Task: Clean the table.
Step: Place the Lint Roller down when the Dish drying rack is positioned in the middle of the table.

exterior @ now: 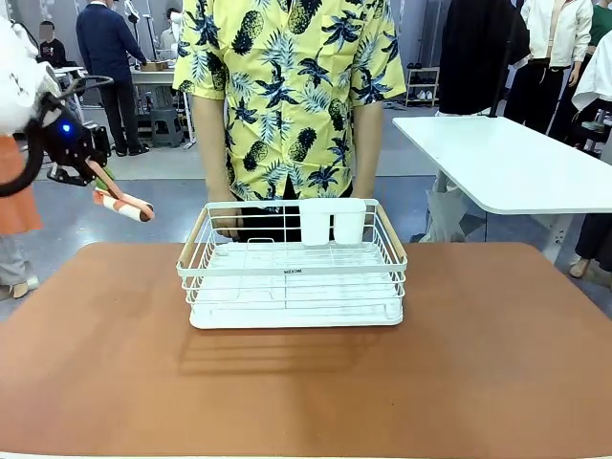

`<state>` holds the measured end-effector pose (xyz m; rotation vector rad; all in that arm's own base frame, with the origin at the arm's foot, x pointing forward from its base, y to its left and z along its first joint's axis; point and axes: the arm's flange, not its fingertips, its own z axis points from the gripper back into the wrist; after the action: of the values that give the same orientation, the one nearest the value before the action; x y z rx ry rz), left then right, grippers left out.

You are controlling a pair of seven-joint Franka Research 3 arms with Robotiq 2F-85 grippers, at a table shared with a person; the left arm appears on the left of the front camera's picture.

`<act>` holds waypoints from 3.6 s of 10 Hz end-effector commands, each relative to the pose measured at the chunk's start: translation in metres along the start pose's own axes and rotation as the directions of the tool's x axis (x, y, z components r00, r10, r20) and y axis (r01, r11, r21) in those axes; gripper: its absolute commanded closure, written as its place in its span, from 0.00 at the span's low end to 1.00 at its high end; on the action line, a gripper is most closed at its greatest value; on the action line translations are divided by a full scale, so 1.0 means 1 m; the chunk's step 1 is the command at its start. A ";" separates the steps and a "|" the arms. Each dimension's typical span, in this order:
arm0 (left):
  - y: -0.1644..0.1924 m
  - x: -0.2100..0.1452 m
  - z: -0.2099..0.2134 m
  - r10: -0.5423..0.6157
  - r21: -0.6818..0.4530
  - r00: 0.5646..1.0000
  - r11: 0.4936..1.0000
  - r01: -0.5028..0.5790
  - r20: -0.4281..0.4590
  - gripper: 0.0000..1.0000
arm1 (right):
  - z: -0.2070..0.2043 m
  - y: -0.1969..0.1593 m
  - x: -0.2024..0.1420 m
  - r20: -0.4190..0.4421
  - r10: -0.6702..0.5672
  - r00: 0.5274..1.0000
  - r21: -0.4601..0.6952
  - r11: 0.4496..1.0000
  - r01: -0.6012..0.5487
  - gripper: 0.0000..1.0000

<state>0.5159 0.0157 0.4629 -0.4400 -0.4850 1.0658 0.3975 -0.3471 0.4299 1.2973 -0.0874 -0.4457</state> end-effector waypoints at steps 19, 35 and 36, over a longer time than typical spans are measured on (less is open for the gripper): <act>0.092 -0.018 -0.109 0.325 0.076 0.946 0.943 -0.323 -0.016 0.81 | 0.001 0.003 -0.001 0.002 0.006 1.000 -0.002 1.000 -0.006 0.00; 0.088 -0.029 -0.057 0.373 0.236 0.928 0.903 -0.358 -0.020 0.00 | 0.001 0.003 -0.001 0.002 0.006 1.000 -0.002 1.000 -0.006 0.00; 0.088 -0.029 -0.058 0.383 0.245 0.923 0.897 -0.368 -0.018 0.00 | 0.001 0.003 -0.001 0.002 0.006 1.000 -0.002 1.000 -0.006 0.00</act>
<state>0.4774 0.0236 0.3532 -0.3901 -0.2314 1.4302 0.3975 -0.3471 0.4299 1.2973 -0.0875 -0.4458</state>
